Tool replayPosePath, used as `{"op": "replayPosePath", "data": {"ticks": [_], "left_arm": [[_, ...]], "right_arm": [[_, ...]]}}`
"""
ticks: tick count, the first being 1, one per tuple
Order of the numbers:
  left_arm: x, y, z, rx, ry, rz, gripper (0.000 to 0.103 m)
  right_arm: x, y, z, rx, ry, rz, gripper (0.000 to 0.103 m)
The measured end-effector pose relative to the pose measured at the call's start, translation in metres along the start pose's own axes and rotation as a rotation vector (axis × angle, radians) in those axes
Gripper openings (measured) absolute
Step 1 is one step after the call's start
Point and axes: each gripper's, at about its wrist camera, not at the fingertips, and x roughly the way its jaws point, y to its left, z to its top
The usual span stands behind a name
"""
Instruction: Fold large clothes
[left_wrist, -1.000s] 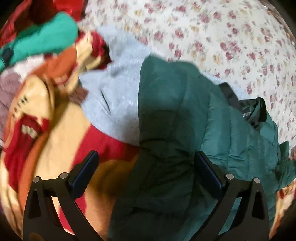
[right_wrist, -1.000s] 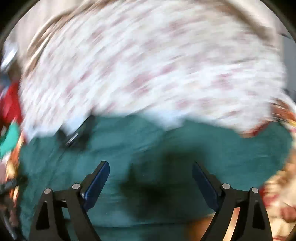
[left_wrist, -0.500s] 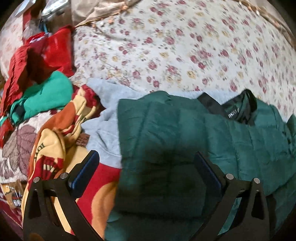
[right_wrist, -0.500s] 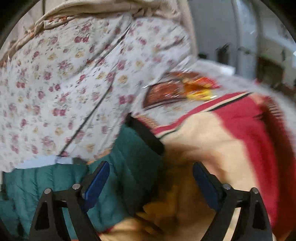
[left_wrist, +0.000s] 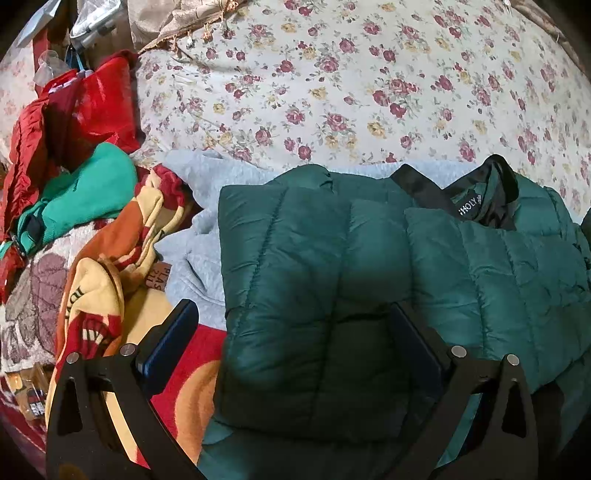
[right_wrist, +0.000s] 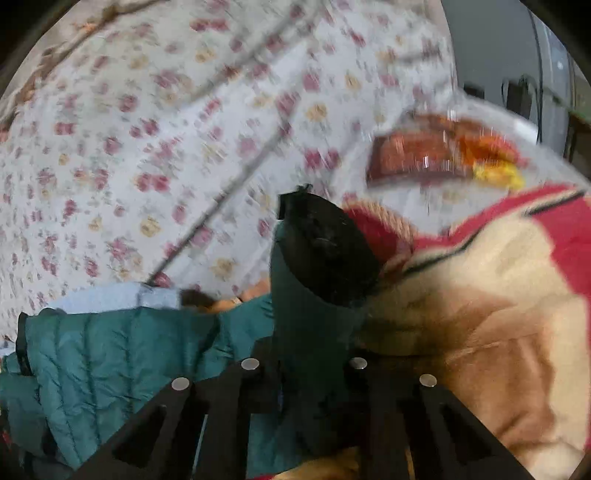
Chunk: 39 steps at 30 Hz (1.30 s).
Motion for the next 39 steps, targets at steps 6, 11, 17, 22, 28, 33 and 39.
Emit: {"op": "replayPosePath", "data": {"ticks": [6, 11, 17, 22, 28, 33, 39], "left_arm": [[-0.003, 0.001, 0.0, 0.029, 0.004, 0.066, 0.103], [0.0, 0.009, 0.001, 0.066, 0.008, 0.146, 0.103], [0.011, 0.024, 0.002, 0.042, 0.066, 0.14, 0.103], [0.008, 0.026, 0.005, 0.023, 0.071, 0.116, 0.102], [0.003, 0.036, 0.011, -0.035, 0.062, 0.064, 0.102], [0.002, 0.037, 0.014, -0.069, 0.066, 0.005, 0.102], [-0.01, 0.02, 0.014, -0.05, 0.022, -0.075, 0.102]], "right_arm": [[-0.04, 0.072, -0.018, -0.086, -0.06, -0.035, 0.013], [-0.06, 0.169, -0.046, -0.191, -0.069, 0.037, 0.013], [-0.072, 0.302, -0.087, -0.319, 0.003, 0.186, 0.013], [-0.062, 0.396, -0.134, -0.408, 0.069, 0.273, 0.013], [-0.059, 0.478, -0.189, -0.497, 0.105, 0.404, 0.013], [-0.061, 0.494, -0.206, -0.566, 0.106, 0.408, 0.053], [-0.103, 0.438, -0.206, -0.589, 0.056, 0.37, 0.073]]}}
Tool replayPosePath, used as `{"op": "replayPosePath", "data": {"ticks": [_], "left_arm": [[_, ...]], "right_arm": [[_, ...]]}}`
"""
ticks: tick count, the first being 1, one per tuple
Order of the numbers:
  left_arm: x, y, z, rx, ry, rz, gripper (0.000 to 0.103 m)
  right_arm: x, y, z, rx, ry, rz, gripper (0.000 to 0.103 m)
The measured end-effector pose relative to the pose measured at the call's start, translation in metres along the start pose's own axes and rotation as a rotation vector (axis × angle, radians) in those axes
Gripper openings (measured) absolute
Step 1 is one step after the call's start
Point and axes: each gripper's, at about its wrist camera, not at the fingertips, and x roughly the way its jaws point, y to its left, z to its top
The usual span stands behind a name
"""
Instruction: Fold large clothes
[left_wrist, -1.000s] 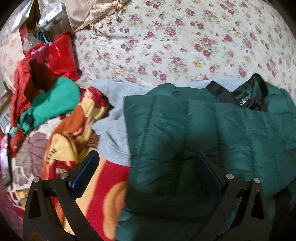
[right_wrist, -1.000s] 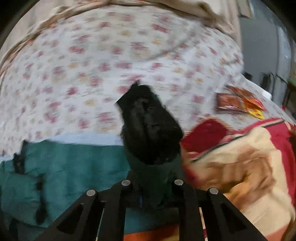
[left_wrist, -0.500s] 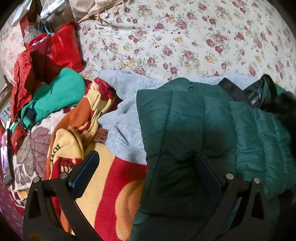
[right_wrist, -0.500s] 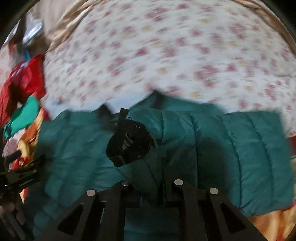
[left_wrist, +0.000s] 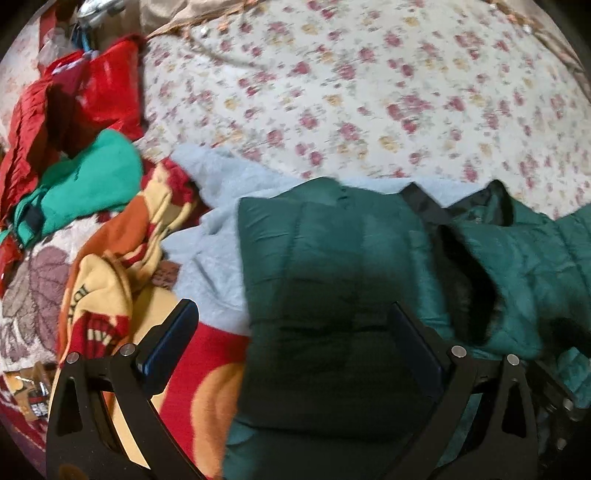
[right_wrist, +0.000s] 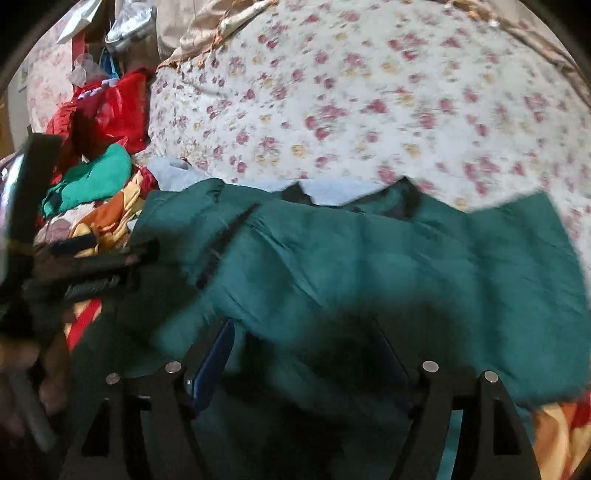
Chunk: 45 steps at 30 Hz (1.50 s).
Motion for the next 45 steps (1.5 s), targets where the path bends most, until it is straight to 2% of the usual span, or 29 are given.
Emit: {"op": "replayPosePath", "data": {"ticks": [1, 2, 4, 8, 10, 12, 14, 16, 17, 19, 23, 26, 28, 30, 33, 34, 35, 36, 37, 38, 40, 41, 42, 43, 44, 45], "left_arm": [[-0.004, -0.006, -0.001, 0.013, -0.015, -0.026, 0.102], [-0.008, -0.009, -0.001, 0.023, -0.026, -0.052, 0.102], [-0.015, -0.027, 0.0, 0.069, -0.05, -0.145, 0.102], [-0.019, -0.062, 0.012, 0.136, -0.085, -0.239, 0.103], [-0.008, -0.077, 0.022, 0.125, -0.051, -0.268, 0.103], [0.007, -0.086, 0.03, 0.102, -0.008, -0.252, 0.1], [0.025, -0.097, 0.033, 0.088, 0.061, -0.239, 0.072], [0.043, -0.102, 0.029, 0.061, 0.17, -0.248, 0.011], [0.043, -0.102, 0.026, 0.049, 0.182, -0.256, 0.006], [0.03, -0.1, 0.024, 0.056, 0.15, -0.231, 0.004], [-0.008, -0.078, 0.024, 0.054, 0.087, -0.253, 0.004], [-0.035, -0.04, 0.023, 0.068, 0.022, -0.209, 0.004], [-0.036, -0.017, 0.021, 0.069, 0.013, -0.17, 0.005], [-0.024, -0.002, 0.015, 0.073, 0.041, -0.18, 0.007], [-0.016, 0.007, 0.005, 0.077, 0.056, -0.164, 0.017], [-0.019, 0.007, 0.004, 0.073, 0.037, -0.15, 0.026], [-0.026, 0.007, 0.005, 0.059, -0.007, -0.134, 0.038], [-0.033, 0.008, 0.006, 0.05, -0.043, -0.129, 0.044], [-0.048, 0.005, 0.008, 0.042, -0.119, -0.14, 0.054], [-0.055, 0.003, 0.011, 0.045, -0.159, -0.151, 0.062], [-0.071, -0.012, 0.015, 0.072, -0.258, -0.181, 0.069], [-0.068, -0.019, 0.015, 0.089, -0.258, -0.195, 0.069], [-0.056, -0.027, 0.015, 0.108, -0.222, -0.194, 0.069], [-0.039, -0.031, 0.011, 0.114, -0.165, -0.182, 0.059], [-0.025, -0.032, 0.008, 0.112, -0.117, -0.171, 0.035], [0.003, -0.032, 0.002, 0.102, -0.01, -0.126, 0.025]], "right_arm": [[-0.009, -0.008, -0.005, 0.002, -0.001, -0.011, 0.076], [-0.02, -0.019, -0.016, 0.005, -0.002, -0.035, 0.086], [-0.031, -0.038, -0.039, 0.025, 0.03, -0.079, 0.095], [-0.017, -0.073, -0.093, 0.095, 0.126, -0.11, 0.095], [-0.02, -0.079, -0.107, 0.134, 0.061, -0.085, 0.095], [-0.019, -0.075, -0.106, 0.105, 0.064, -0.115, 0.095], [-0.017, -0.071, -0.107, 0.082, 0.058, -0.136, 0.095], [-0.018, -0.073, -0.109, 0.087, 0.05, -0.129, 0.095], [-0.018, -0.074, -0.109, 0.094, 0.047, -0.121, 0.095], [-0.018, -0.077, -0.11, 0.106, 0.042, -0.105, 0.095], [-0.018, -0.081, -0.111, 0.11, 0.039, -0.1, 0.095], [-0.018, -0.08, -0.111, 0.11, 0.038, -0.1, 0.095], [-0.018, -0.08, -0.111, 0.11, 0.038, -0.1, 0.095], [-0.018, -0.08, -0.111, 0.111, 0.04, -0.099, 0.095], [-0.021, -0.084, -0.107, 0.137, 0.039, -0.066, 0.095], [-0.027, -0.086, -0.104, 0.161, 0.034, -0.043, 0.095], [-0.035, -0.092, -0.1, 0.197, 0.016, -0.02, 0.095], [-0.049, -0.104, -0.094, 0.246, -0.025, -0.003, 0.095], [-0.056, -0.114, -0.085, 0.275, -0.055, -0.008, 0.095], [-0.065, -0.127, -0.074, 0.312, -0.088, -0.032, 0.095], [-0.072, -0.147, -0.054, 0.37, -0.124, -0.062, 0.095], [-0.069, -0.154, -0.041, 0.379, -0.137, -0.042, 0.094], [-0.061, -0.156, -0.029, 0.362, -0.139, -0.009, 0.094], [-0.052, -0.155, -0.018, 0.334, -0.129, 0.013, 0.092], [-0.037, -0.153, -0.008, 0.297, -0.107, 0.032, 0.091], [-0.02, -0.152, -0.001, 0.269, -0.077, 0.046, 0.09]]}}
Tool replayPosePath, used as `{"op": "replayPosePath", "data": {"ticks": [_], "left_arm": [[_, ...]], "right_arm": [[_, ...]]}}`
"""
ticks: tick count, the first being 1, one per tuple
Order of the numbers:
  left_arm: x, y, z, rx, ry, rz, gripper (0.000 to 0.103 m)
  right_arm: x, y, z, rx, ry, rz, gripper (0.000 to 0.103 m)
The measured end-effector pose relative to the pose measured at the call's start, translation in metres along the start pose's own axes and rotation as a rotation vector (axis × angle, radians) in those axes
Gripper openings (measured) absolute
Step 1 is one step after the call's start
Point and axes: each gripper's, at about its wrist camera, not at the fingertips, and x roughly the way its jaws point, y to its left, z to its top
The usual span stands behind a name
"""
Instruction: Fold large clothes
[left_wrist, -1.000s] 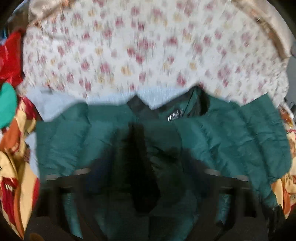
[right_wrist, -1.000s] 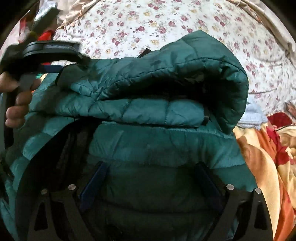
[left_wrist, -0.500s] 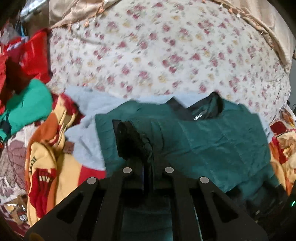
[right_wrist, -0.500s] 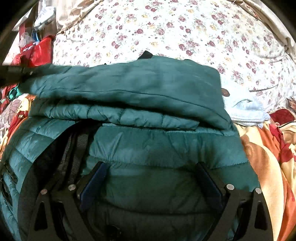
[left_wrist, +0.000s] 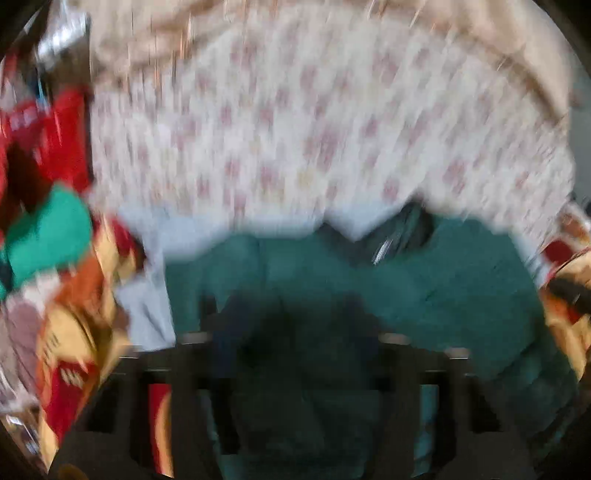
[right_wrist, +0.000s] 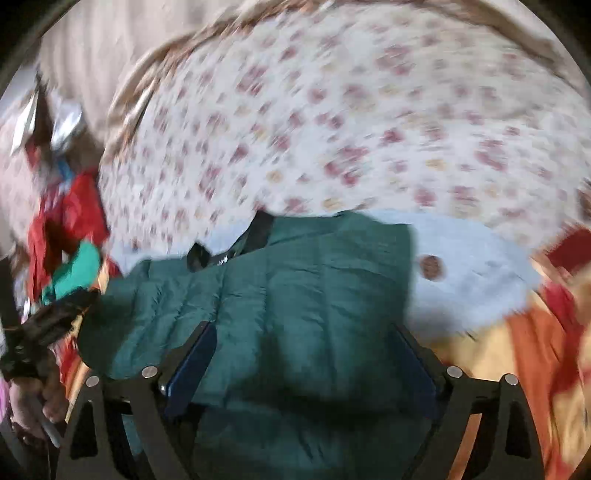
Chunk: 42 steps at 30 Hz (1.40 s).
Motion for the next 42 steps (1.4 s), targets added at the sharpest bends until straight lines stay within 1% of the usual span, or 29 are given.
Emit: {"op": "replayPosePath", "data": {"ticks": [1, 2, 5, 6, 9, 11, 12, 14, 16, 18, 20, 21, 22, 23, 25, 28, 30, 31, 32, 33, 34, 35, 36, 37, 38, 39, 40, 41, 42], "left_arm": [[0.017, 0.004, -0.005, -0.019, 0.069, 0.025, 0.019], [0.026, 0.006, -0.008, -0.026, 0.096, 0.031, 0.019], [0.027, -0.005, -0.012, 0.057, 0.077, 0.116, 0.019], [0.028, -0.009, -0.015, 0.08, 0.077, 0.14, 0.019], [0.029, -0.016, -0.019, 0.119, 0.074, 0.182, 0.019], [0.027, -0.015, -0.02, 0.124, 0.069, 0.188, 0.019], [0.026, -0.015, -0.021, 0.124, 0.066, 0.19, 0.019], [0.027, -0.016, -0.021, 0.128, 0.065, 0.193, 0.019], [0.028, -0.017, -0.021, 0.128, 0.067, 0.193, 0.019], [0.028, -0.017, -0.02, 0.121, 0.07, 0.184, 0.02], [0.028, -0.016, -0.02, 0.113, 0.071, 0.175, 0.02], [0.028, -0.015, -0.019, 0.109, 0.072, 0.17, 0.02], [0.027, -0.015, -0.019, 0.105, 0.071, 0.163, 0.02], [0.026, -0.015, -0.019, 0.101, 0.07, 0.155, 0.02], [0.026, -0.015, -0.018, 0.096, 0.073, 0.142, 0.021], [0.026, -0.014, -0.017, 0.091, 0.075, 0.131, 0.022], [0.025, -0.014, -0.016, 0.082, 0.077, 0.114, 0.026], [0.023, -0.013, -0.015, 0.074, 0.077, 0.096, 0.032], [0.021, -0.013, -0.014, 0.066, 0.075, 0.071, 0.044], [0.017, -0.013, -0.013, 0.058, 0.068, 0.044, 0.05], [0.014, -0.013, -0.011, 0.052, 0.055, 0.026, 0.061], [0.007, -0.014, -0.009, 0.048, 0.033, 0.012, 0.065], [0.002, -0.015, -0.008, 0.048, 0.012, 0.009, 0.066], [-0.008, -0.016, -0.007, 0.05, -0.032, 0.007, 0.069], [-0.013, -0.016, -0.006, 0.051, -0.057, 0.001, 0.075], [-0.016, -0.016, -0.006, 0.044, -0.069, -0.01, 0.079], [-0.015, -0.015, -0.006, 0.034, -0.061, -0.017, 0.081], [-0.011, -0.015, -0.006, 0.029, -0.042, -0.017, 0.081], [0.001, -0.014, -0.009, 0.027, 0.011, -0.012, 0.081]], "right_arm": [[0.013, 0.0, 0.002, -0.011, 0.023, 0.003, 0.087], [0.032, -0.002, 0.004, -0.016, 0.062, 0.006, 0.087], [0.078, -0.017, -0.005, -0.03, 0.178, -0.007, 0.086], [0.086, -0.021, -0.008, -0.026, 0.192, 0.001, 0.086], [0.091, -0.015, -0.005, -0.06, 0.229, -0.032, 0.085], [0.088, -0.008, 0.004, -0.082, 0.252, -0.069, 0.084], [0.083, -0.005, 0.011, -0.078, 0.246, -0.083, 0.084], [0.066, 0.008, 0.029, -0.078, 0.154, -0.092, 0.083], [0.056, 0.024, 0.044, -0.057, 0.079, -0.053, 0.083], [0.061, 0.041, 0.054, -0.046, 0.051, -0.014, 0.083], [0.086, 0.056, 0.055, -0.055, 0.093, -0.013, 0.083], [0.106, 0.061, 0.05, -0.071, 0.143, -0.034, 0.083], [0.119, 0.062, 0.042, -0.091, 0.181, -0.062, 0.086], [0.134, 0.064, 0.033, -0.127, 0.21, -0.1, 0.091], [0.139, 0.066, 0.021, -0.175, 0.159, -0.124, 0.095], [0.14, 0.066, 0.022, -0.16, 0.169, -0.123, 0.096], [0.134, 0.069, 0.029, -0.169, 0.208, -0.147, 0.095], [0.129, 0.072, 0.033, -0.164, 0.206, -0.154, 0.094], [0.116, 0.074, 0.037, -0.148, 0.175, -0.152, 0.094], [0.099, 0.077, 0.04, -0.133, 0.128, -0.136, 0.094], [0.08, 0.073, 0.037, -0.127, 0.093, -0.12, 0.094], [0.063, 0.077, 0.035, -0.127, 0.06, -0.101, 0.094], [0.048, 0.081, 0.03, -0.13, 0.035, -0.084, 0.094], [0.04, 0.084, 0.026, -0.133, 0.021, -0.07, 0.094], [0.032, 0.087, 0.018, -0.133, 0.012, -0.057, 0.094], [0.032, 0.089, 0.011, -0.126, 0.018, -0.046, 0.094], [0.035, 0.09, -0.001, -0.116, 0.046, -0.031, 0.095], [0.044, 0.09, -0.011, -0.115, 0.081, -0.025, 0.096], [0.055, 0.088, -0.023, -0.122, 0.131, -0.032, 0.096]]}}
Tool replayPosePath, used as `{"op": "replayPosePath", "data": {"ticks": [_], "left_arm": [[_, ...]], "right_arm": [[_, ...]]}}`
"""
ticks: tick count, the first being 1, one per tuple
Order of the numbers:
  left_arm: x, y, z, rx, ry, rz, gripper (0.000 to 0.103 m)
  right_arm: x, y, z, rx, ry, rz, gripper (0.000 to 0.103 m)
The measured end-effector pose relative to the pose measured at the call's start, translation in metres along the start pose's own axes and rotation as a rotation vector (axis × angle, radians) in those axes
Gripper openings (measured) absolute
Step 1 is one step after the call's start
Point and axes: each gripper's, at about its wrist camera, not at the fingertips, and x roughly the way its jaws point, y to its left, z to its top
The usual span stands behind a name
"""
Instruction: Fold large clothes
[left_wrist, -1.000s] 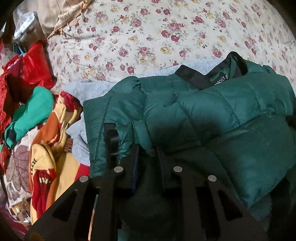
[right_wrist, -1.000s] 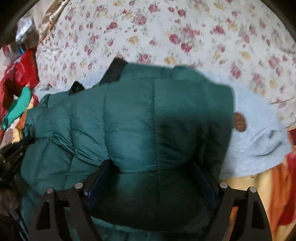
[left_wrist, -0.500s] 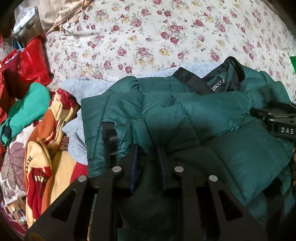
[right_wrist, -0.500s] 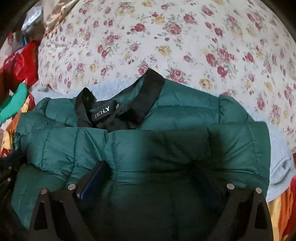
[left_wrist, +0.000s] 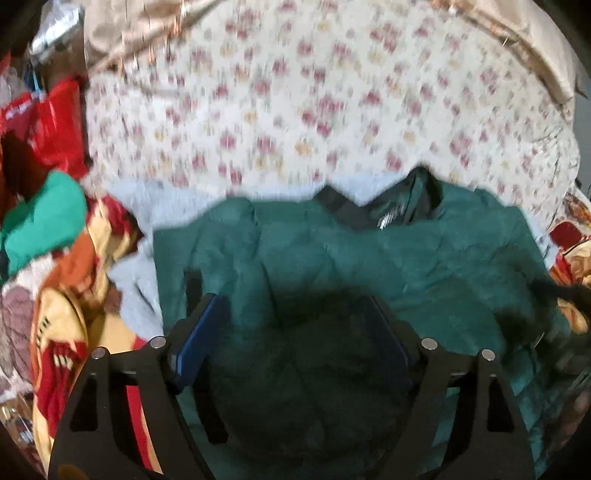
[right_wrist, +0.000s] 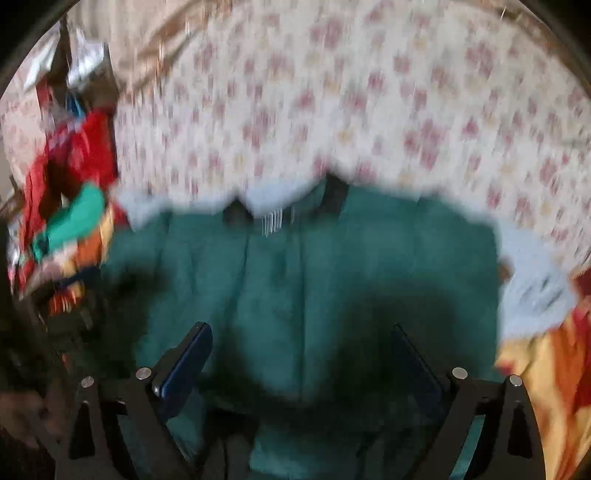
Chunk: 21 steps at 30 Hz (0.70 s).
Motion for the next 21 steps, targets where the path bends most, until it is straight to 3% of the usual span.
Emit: {"op": "replayPosePath", "data": {"ticks": [2, 8, 15, 18, 21], "left_arm": [[0.018, -0.001, -0.007, 0.019, 0.071, 0.012, 0.081], [0.014, -0.003, -0.011, 0.025, 0.041, 0.018, 0.081], [-0.034, 0.018, -0.022, 0.012, -0.044, -0.043, 0.081], [-0.051, 0.028, -0.036, 0.018, -0.038, -0.02, 0.081], [-0.067, 0.045, -0.058, 0.001, -0.015, 0.018, 0.081]], "right_arm": [[0.023, -0.004, -0.018, -0.007, 0.051, -0.002, 0.103], [0.023, -0.004, -0.017, -0.01, 0.075, 0.0, 0.103], [-0.051, -0.017, -0.015, 0.043, -0.029, 0.025, 0.102], [-0.073, -0.021, -0.032, -0.002, -0.003, -0.014, 0.102], [-0.083, -0.027, -0.063, -0.054, 0.077, -0.071, 0.102]]}}
